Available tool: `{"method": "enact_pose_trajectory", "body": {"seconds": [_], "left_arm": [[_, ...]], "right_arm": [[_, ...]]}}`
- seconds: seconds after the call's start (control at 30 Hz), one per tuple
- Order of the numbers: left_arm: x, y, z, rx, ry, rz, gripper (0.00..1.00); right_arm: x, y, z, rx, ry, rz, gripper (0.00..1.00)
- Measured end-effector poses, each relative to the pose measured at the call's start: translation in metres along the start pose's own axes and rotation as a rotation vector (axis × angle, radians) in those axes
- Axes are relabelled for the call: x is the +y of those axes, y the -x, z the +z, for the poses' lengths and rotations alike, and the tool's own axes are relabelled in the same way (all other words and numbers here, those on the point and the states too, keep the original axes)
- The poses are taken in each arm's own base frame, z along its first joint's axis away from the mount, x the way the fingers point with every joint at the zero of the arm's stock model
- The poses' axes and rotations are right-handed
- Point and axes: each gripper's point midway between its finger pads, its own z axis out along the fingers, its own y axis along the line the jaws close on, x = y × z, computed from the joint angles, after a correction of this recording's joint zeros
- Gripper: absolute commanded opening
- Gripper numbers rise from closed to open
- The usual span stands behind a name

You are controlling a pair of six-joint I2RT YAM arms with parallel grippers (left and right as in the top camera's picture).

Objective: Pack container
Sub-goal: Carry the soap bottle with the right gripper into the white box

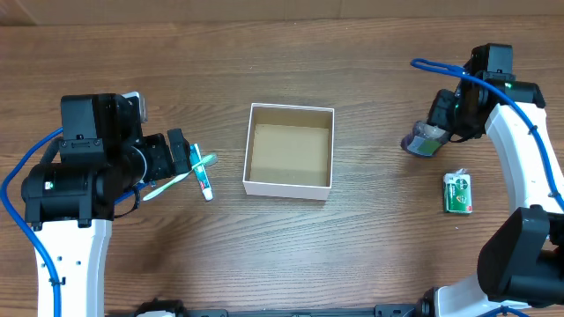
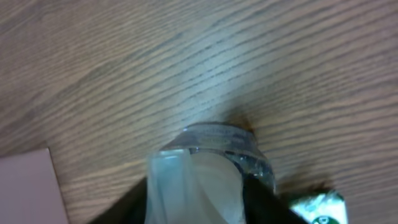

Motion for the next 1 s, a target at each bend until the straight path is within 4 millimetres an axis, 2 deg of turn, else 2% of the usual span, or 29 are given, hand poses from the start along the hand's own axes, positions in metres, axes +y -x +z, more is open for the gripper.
{"method": "enact_pose_trajectory", "body": {"seconds": [0.13, 0.17, 0.3, 0.4, 0.73, 0.83, 0.93, 1.0], "left_arm": [[0.0, 0.0, 0.0, 0.0, 0.0, 0.0, 1.0], [0.0, 0.0, 0.0, 0.0, 0.0, 0.0, 1.0], [0.0, 0.0, 0.0, 0.0, 0.0, 0.0, 1.0], [0.0, 0.0, 0.0, 0.0, 0.0, 0.0, 1.0], [0.0, 0.002, 0.0, -0.007, -0.001, 0.001, 1.0], [0.0, 0.002, 0.0, -0.007, -0.001, 0.001, 1.0], [0.0, 0.002, 0.0, -0.007, -0.001, 0.001, 1.0], [0.0, 0.002, 0.0, -0.007, -0.001, 0.001, 1.0]], "right_arm": [[-0.001, 0.001, 0.0, -0.003, -0.005, -0.001, 0.35], [-0.001, 0.001, 0.0, -0.004, -0.006, -0.002, 0.3], [-0.003, 0.005, -0.002, -0.018, -0.012, -0.005, 0.18], [-0.002, 0.003, -0.001, -0.007, -0.006, -0.001, 0.04], [0.001, 0.002, -0.004, -0.013, -0.002, -0.008, 0.04], [0.012, 0.006, -0.024, -0.065, 0.015, -0.032, 0.04], [0.038, 0.007, -0.064, -0.167, 0.059, -0.103, 0.04], [0.07, 0.002, -0.101, -0.259, 0.117, -0.191, 0.04]]}}
